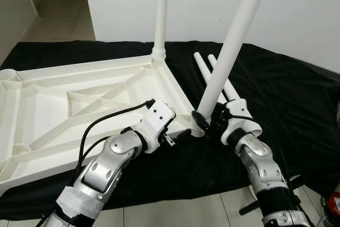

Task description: Building children table

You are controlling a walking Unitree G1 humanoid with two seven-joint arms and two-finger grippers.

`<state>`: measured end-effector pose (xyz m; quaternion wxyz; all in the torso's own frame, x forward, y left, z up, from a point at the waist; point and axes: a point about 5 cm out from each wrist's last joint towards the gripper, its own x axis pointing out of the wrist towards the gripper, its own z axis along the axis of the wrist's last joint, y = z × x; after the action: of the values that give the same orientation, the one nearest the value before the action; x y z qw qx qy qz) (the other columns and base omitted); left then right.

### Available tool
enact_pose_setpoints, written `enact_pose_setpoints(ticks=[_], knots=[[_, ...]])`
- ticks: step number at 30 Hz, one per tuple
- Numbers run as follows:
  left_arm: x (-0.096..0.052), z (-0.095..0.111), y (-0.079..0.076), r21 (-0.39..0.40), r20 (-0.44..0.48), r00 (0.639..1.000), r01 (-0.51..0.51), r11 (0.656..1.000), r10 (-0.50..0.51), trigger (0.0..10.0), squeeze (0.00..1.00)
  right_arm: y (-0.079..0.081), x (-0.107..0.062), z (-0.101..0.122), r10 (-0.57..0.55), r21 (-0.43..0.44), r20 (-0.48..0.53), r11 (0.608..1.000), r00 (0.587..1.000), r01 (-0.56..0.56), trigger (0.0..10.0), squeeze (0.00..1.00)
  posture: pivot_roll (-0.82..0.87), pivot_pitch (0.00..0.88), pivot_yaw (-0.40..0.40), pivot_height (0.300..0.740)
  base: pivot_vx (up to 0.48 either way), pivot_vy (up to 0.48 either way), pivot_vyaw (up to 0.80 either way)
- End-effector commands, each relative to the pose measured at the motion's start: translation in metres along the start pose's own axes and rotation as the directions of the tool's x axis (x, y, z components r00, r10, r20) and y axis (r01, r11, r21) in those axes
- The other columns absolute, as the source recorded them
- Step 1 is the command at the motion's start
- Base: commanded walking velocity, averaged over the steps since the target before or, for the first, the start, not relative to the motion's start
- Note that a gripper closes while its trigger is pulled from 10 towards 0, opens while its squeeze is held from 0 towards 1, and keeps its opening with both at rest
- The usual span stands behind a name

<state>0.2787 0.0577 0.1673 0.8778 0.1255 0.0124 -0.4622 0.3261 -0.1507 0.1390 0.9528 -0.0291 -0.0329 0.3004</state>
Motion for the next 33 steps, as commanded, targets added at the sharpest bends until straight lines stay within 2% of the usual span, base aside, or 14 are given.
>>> enact_pose_setpoints(ticks=[1, 5, 6, 7, 8, 9, 10, 11, 17, 22, 23, 28, 33], knots=[[0.000, 0.001, -0.008, 0.015, -0.007, 0.992, 0.129, 0.992, -0.129, 10.0, 0.00, -0.001, 0.000, -0.003, 0.032, -0.007, -0.017, 0.999, 0.999, -0.032, 10.0, 0.00, 0.04, 0.040, -0.056, 0.740, 0.000, 0.000, 0.00], [0.000, 0.002, -0.009, 0.018, -0.005, 0.991, 0.134, 0.991, -0.134, 10.0, 0.00, 0.001, 0.008, -0.004, 0.079, -0.001, -0.026, 0.997, 0.997, -0.079, 10.0, 0.00, 0.05, 0.036, -0.052, 0.740, 0.000, 0.000, 0.00], [0.000, 0.003, -0.009, 0.019, -0.005, 0.991, 0.134, 0.991, -0.134, 10.0, 0.00, 0.002, 0.010, -0.005, 0.100, 0.002, -0.029, 0.995, 0.995, -0.100, 9.2, 0.00, 0.05, 0.036, -0.053, 0.740, 0.000, 0.000, 0.00], [0.000, 0.003, -0.009, 0.019, -0.005, 0.991, 0.134, 0.991, -0.134, 10.0, 0.00, 0.002, 0.010, -0.005, 0.100, 0.002, -0.029, 0.995, 0.995, -0.100, 9.2, 0.00, 0.05, 0.036, -0.053, 0.740, 0.000, 0.000, 0.00], [0.000, 0.003, -0.009, 0.022, -0.005, 0.991, 0.135, 0.991, -0.135, 10.0, 0.00, 0.003, 0.013, -0.005, 0.119, -0.002, -0.032, 0.993, 0.992, -0.119, 8.1, 0.00, 0.06, 0.035, -0.051, 0.740, 0.000, 0.000, 0.00], [0.000, 0.003, -0.009, 0.024, -0.006, 0.991, 0.134, 0.991, -0.134, 10.0, 0.00, 0.003, 0.016, -0.005, 0.132, 0.001, -0.039, 0.991, 0.990, -0.132, 3.3, 0.00, 0.06, 0.035, -0.051, 0.740, 0.000, 0.000, 0.00], [0.000, 0.003, -0.009, 0.024, -0.006, 0.991, 0.134, 0.991, -0.134, 10.0, 0.00, 0.003, 0.016, -0.005, 0.132, 0.001, -0.039, 0.991, 0.990, -0.132, 3.3, 0.00, 0.06, 0.035, -0.051, 0.740, 0.000, 0.000, 0.00], [0.000, 0.004, -0.009, 0.025, -0.006, 0.991, 0.133, 0.991, -0.133, 10.0, 0.00, 0.003, 0.018, -0.006, 0.142, -0.005, -0.050, 0.990, 0.989, -0.143, 0.0, 0.00, 0.07, 0.034, -0.054, 0.740, 0.000, 0.000, 0.00], [-0.001, 0.004, -0.009, 0.026, -0.007, 0.991, 0.132, 0.991, -0.132, 10.0, 0.00, 0.001, 0.020, -0.009, 0.162, -0.019, -0.068, 0.986, 0.984, -0.164, 0.0, 0.00, 0.07, 0.033, -0.056, 0.740, 0.000, 0.000, 0.00], [-0.001, 0.003, -0.013, 0.021, -0.007, 0.990, 0.141, 0.990, -0.141, 10.0, 0.00, -0.004, 0.015, -0.015, 0.169, -0.010, -0.081, 0.985, 0.982, -0.171, 0.0, 0.00, 0.07, 0.032, -0.062, 0.740, 0.000, 0.000, 0.00], [-0.001, 0.003, -0.013, 0.019, -0.007, 0.990, 0.143, 0.990, -0.143, 10.0, 0.00, -0.004, 0.014, -0.017, 0.154, 0.001, -0.084, 0.988, 0.984, -0.155, 10.0, 0.00, 0.07, 0.032, -0.062, 0.740, 0.000, 0.000, 0.00], [0.000, 0.002, -0.013, 0.017, -0.008, 0.989, 0.145, 0.989, -0.145, 10.0, 0.00, -0.001, 0.011, -0.019, 0.117, 0.037, -0.059, 0.993, 0.991, -0.115, 10.0, 0.00, 0.06, 0.030, -0.064, 0.740, 0.000, 0.000, 0.00], [0.002, 0.001, -0.015, 0.017, -0.006, 0.989, 0.148, 0.989, -0.147, 10.0, 0.00, 0.006, 0.014, -0.027, -0.048, 0.002, -0.106, 0.999, 0.993, 0.049, 10.0, 0.00, 0.05, 0.026, -0.066, 0.740, 0.000, 0.000, 0.00]])
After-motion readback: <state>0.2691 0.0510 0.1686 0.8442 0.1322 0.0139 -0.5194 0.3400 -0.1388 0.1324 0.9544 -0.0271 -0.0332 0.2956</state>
